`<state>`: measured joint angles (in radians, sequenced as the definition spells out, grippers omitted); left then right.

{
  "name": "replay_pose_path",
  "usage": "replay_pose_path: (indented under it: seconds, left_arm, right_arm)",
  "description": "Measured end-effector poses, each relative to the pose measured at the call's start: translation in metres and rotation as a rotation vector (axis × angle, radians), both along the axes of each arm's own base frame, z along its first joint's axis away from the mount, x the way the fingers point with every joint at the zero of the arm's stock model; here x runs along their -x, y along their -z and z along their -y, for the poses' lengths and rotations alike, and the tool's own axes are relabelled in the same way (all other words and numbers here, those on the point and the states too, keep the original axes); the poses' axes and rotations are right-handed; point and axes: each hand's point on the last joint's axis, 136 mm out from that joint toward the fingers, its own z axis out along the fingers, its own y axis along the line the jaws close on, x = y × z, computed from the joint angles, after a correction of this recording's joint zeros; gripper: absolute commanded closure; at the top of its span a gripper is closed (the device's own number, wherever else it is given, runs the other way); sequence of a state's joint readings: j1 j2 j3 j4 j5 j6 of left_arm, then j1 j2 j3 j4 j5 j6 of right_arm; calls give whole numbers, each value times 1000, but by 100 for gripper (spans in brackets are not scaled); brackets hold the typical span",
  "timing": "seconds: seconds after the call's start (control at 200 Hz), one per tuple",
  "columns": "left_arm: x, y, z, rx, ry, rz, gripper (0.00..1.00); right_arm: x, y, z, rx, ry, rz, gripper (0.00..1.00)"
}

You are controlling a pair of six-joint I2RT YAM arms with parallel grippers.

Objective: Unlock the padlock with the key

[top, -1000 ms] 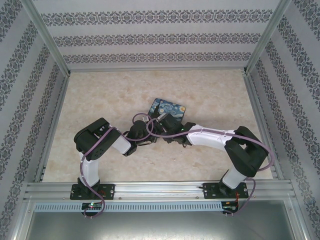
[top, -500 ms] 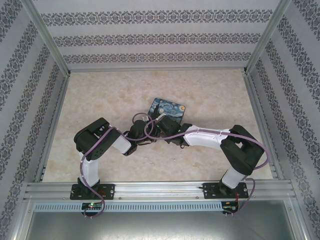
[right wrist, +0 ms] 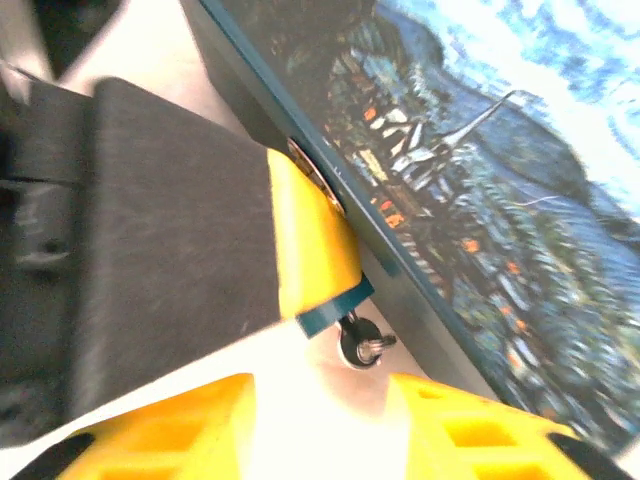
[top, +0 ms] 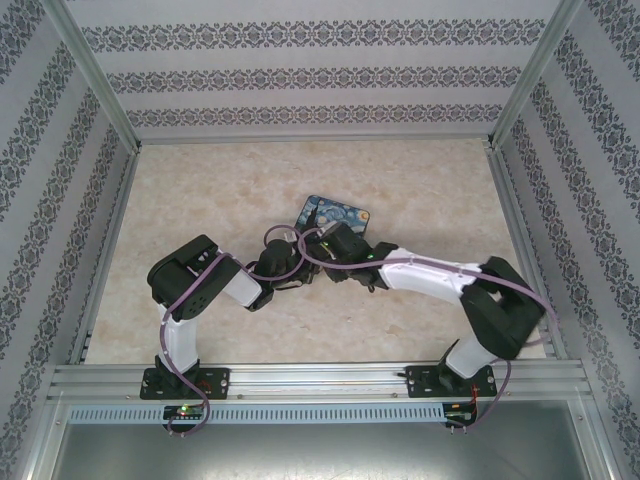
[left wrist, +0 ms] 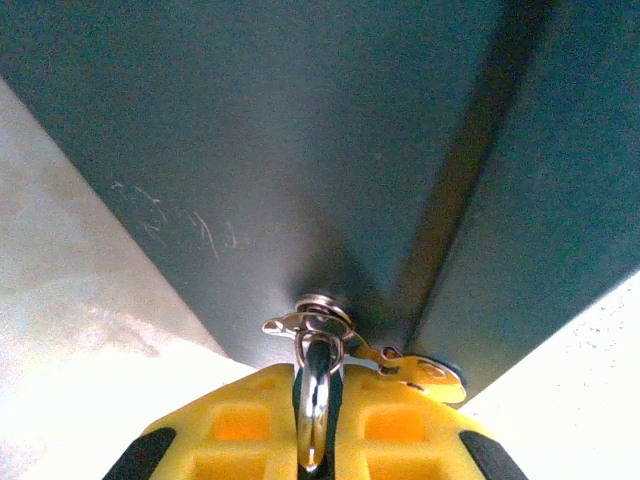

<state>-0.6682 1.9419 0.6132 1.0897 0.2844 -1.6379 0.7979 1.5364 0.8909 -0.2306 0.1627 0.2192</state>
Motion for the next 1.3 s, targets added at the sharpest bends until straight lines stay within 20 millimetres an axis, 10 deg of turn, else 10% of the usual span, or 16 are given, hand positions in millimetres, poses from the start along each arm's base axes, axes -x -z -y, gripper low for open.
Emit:
replay_pose_path:
  seconds: [0.195,0.515,0.779,1.299]
  left_arm:
    - [1,3,-1,-40,17,27,94]
    - [18,-2,-13,-151,62,57,49]
    - [35,-10,-31,-198,64,70,30]
    - [18,-114,-74,-464,41,293,12]
  right_arm:
    - [12,-30,11,-246,109,-30,42]
    - [29,10,3,-440,256,-209,41]
    - [3,7,0,-572,348,-212,41]
    - [-70,-13,20,-654,406,-179,42]
